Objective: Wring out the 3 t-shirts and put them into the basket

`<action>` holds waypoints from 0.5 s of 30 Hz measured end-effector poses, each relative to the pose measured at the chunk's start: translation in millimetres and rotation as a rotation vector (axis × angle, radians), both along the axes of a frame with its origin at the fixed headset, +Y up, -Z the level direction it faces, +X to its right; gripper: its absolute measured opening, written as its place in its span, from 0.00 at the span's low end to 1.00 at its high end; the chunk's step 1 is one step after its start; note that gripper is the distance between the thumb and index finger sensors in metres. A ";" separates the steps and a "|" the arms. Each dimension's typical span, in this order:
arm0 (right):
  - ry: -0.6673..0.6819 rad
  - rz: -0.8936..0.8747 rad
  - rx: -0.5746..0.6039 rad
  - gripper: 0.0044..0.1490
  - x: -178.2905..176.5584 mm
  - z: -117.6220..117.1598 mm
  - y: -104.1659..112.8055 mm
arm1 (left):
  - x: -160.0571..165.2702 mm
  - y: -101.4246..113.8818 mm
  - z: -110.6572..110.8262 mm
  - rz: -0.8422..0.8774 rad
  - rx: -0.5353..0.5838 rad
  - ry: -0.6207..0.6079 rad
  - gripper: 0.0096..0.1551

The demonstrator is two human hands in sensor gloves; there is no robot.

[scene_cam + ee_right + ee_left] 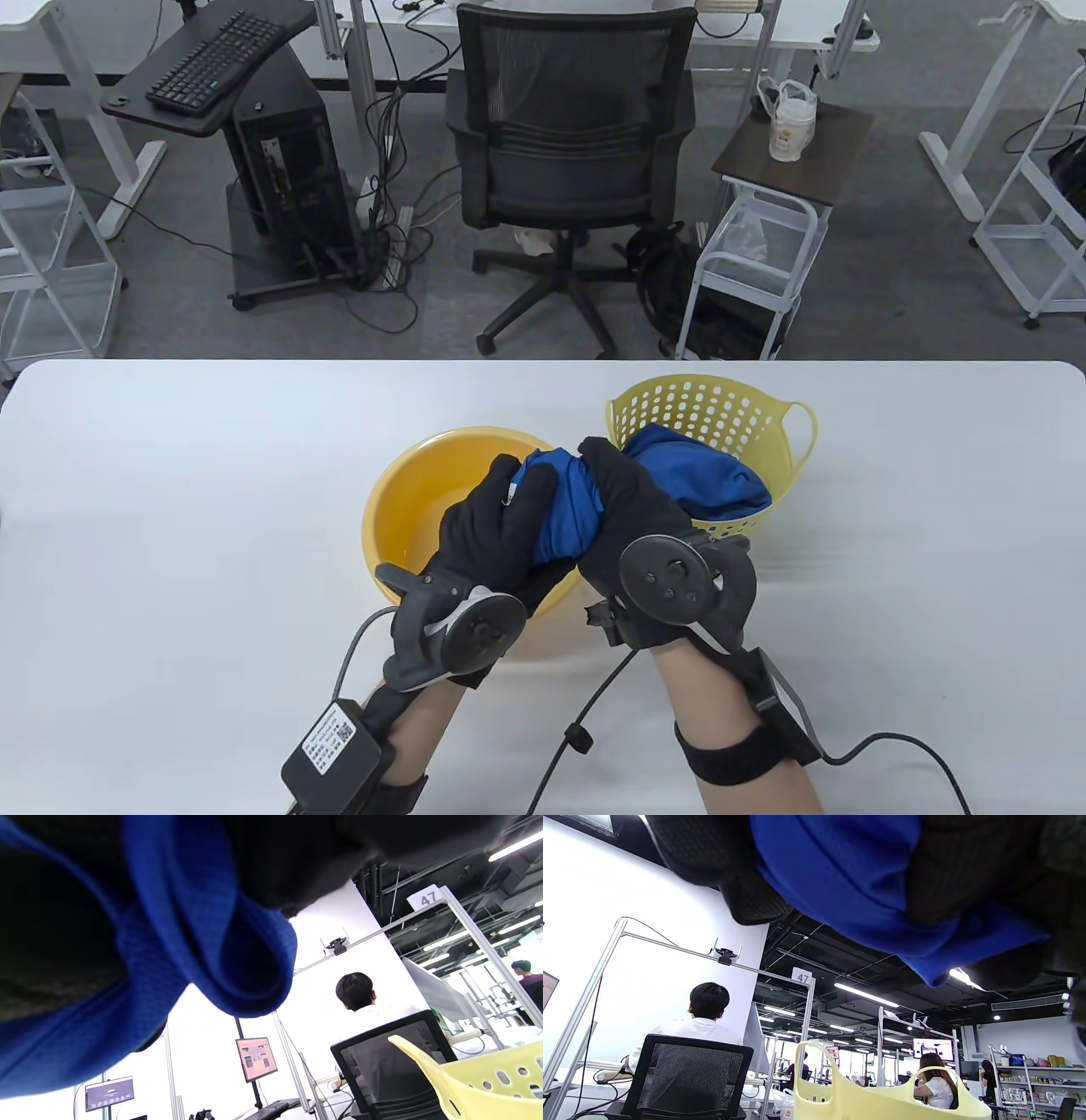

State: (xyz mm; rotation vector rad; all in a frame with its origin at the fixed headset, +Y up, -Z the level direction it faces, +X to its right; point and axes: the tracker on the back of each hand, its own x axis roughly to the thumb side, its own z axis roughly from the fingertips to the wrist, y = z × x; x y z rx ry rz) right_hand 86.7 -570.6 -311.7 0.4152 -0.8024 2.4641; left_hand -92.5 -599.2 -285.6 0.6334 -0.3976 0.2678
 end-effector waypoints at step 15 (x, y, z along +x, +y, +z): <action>0.009 -0.148 0.003 0.50 29.5 4.1 16.0 | 0.7 11.3 10.5 0.108 -0.028 -0.106 0.67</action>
